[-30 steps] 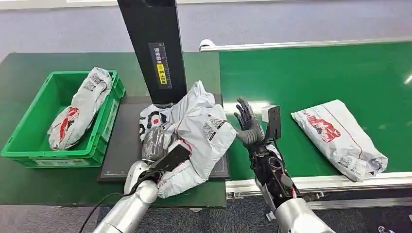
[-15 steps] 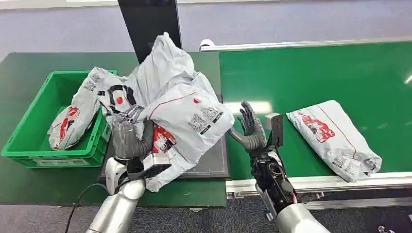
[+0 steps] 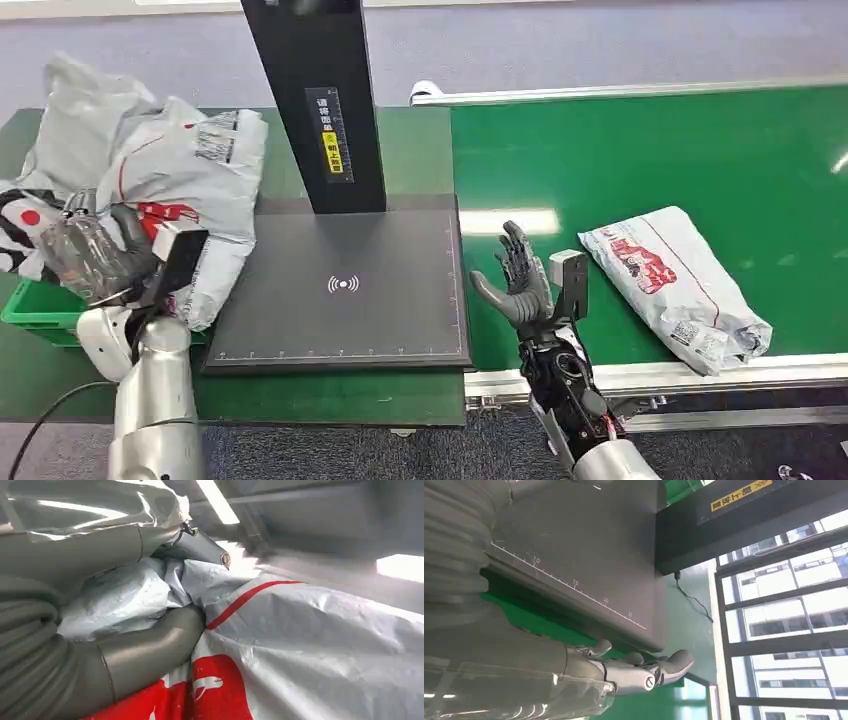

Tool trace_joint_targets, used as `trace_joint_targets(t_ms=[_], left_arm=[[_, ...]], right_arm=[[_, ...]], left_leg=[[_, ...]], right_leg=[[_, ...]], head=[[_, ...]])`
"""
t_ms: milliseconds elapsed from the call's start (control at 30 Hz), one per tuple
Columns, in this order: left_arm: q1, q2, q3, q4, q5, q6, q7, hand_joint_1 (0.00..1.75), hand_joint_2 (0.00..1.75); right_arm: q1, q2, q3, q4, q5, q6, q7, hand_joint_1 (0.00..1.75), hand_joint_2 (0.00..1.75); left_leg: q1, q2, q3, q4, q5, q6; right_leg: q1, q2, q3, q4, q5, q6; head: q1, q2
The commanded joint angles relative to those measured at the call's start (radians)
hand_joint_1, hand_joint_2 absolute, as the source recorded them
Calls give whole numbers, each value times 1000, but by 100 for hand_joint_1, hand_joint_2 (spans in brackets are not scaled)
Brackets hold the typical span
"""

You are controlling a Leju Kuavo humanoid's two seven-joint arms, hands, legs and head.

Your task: Moved the parcel from conveyor to table for the left to box.

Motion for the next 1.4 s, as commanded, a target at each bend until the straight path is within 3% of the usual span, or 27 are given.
trace_joint_targets(t_ms=[33,100,267,333,367,400,500,533,567,600,633,667,800,867,900,967,1000,1100,1200,1233,1267,1400], left_arm=[[-77,198,25,336,-91,37,314,175,175],[-73,249,-8,404,-108,37,410,175,175],[-59,283,-50,488,-88,37,451,175,175],[-48,277,-60,470,-99,37,466,93,175],[-47,273,-62,471,-95,37,464,0,175],[-31,251,-55,411,-39,37,399,0,175],[-26,241,-53,391,-33,37,390,0,175],[-6,175,30,250,56,37,187,0,175],[-7,152,54,219,100,37,109,0,175],[-7,152,54,219,100,37,109,0,175],[-10,87,128,142,214,37,-101,0,175],[-9,60,142,119,250,37,-156,0,175],[-3,44,145,100,276,37,-191,0,175],[39,33,83,-8,372,37,-213,0,175],[127,-29,31,-226,511,37,-213,0,175],[158,-64,36,-362,542,37,-213,0,175],[170,-88,58,-477,507,37,-213,0,0],[184,-92,55,-515,549,37,-213,0,0],[223,-90,-50,-498,650,37,-213,0,0],[238,-58,-96,-462,717,37,-213,0,175],[275,-43,-243,-401,810,37,-213,0,175],[278,31,-548,-184,922,37,-213,0,175]], right_arm=[[40,-7,-31,-91,36,-14,40,0,175],[54,-8,-46,-111,48,-11,50,0,175],[68,-12,-67,-133,62,-6,60,0,175],[77,-14,-73,-144,66,-3,64,0,175],[80,-15,-74,-146,66,-3,64,0,175],[96,-14,-87,-169,70,-6,65,0,175],[102,-17,-91,-178,70,-6,65,0,175],[107,-19,-95,-190,72,-5,67,0,175],[106,-21,-94,-189,72,-6,67,0,175],[106,-21,-94,-189,72,-6,67,0,175],[100,-23,-89,-181,72,-2,68,0,175],[95,-24,-86,-176,72,0,67,0,175],[91,-23,-85,-171,72,0,67,0,175],[81,-24,-78,-156,69,7,64,0,175],[53,-20,-66,-118,66,13,49,0,175],[40,-18,-61,-110,60,16,33,0,175],[32,-7,-83,-138,27,3,4,0,175],[30,-5,-98,-215,-7,1,10,0,175],[68,-28,-109,-313,-38,-25,30,0,175],[80,-34,-108,-337,-37,-35,41,0,175],[105,-46,-121,-354,-45,-49,39,0,175],[124,-63,-168,-343,-31,-44,41,0,175]], left_leg=[[-1,-1,2,-1,0,0],[-1,-1,3,-2,0,0],[-1,-1,5,-4,1,0],[-1,-1,3,-3,0,0],[-1,-2,3,-3,1,1],[0,-1,2,-2,0,1],[0,-1,3,-2,0,1],[0,-2,2,-2,0,1],[0,-1,1,-1,0,1],[0,-1,2,-2,0,1],[0,-1,1,0,0,1],[0,-2,2,-1,0,1],[0,-2,1,-1,0,1],[0,-2,1,0,0,1],[0,3,1,-1,-2,1],[0,2,0,0,-1,1],[0,3,0,1,-2,1],[0,5,-1,2,-3,1],[-1,1,0,0,-1,1],[-1,1,-1,0,-1,1],[-1,0,0,0,-1,1],[-1,-11,2,-3,2,1]], right_leg=[[-1,0,1,-1,0,0],[-1,-1,3,-1,-1,0],[0,0,5,-4,0,-1],[-1,0,3,-2,-1,0],[-1,-1,3,-2,-1,0],[0,0,2,-1,-1,0],[0,-1,3,-3,-1,0],[0,-1,3,-2,-1,0],[0,0,2,-1,-1,0],[0,0,3,-3,-1,0],[0,0,1,-1,-1,0],[0,-1,3,-2,-1,0],[0,-1,2,-2,-1,0],[0,-1,2,-2,-1,0],[0,3,2,-2,0,0],[0,3,0,-1,0,0],[0,4,0,-1,0,0],[1,6,-1,0,0,0],[-1,2,0,0,0,0],[-1,1,-1,0,0,0],[0,0,0,-1,0,0],[-1,-10,5,-4,-2,0]], head=[[0,0],[0,0],[0,0],[0,0],[0,0],[0,0],[0,0],[0,0],[0,0],[0,0],[0,0],[0,0],[0,0],[0,0],[0,0],[0,0],[0,0],[0,0],[0,0],[0,0],[0,0],[0,0]])
